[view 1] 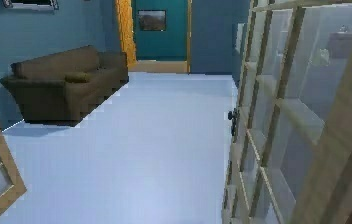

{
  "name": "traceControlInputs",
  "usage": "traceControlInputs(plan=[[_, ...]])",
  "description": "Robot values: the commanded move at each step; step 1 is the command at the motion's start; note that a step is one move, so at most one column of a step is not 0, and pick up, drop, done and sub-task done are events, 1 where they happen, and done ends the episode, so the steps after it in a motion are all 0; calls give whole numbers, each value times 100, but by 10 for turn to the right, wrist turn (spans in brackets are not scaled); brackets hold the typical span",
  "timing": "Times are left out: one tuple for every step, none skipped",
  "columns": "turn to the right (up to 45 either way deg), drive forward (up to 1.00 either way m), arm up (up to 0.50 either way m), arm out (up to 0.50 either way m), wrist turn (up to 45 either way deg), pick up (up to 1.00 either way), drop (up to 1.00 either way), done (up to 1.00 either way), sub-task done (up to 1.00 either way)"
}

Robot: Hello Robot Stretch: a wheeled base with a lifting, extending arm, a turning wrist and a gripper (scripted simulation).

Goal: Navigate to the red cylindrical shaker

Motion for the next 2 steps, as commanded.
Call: traceControlInputs(plan=[[0,100,0,0,0,0,0,0,0],[30,0,0,0,0,0,0,0,0]])
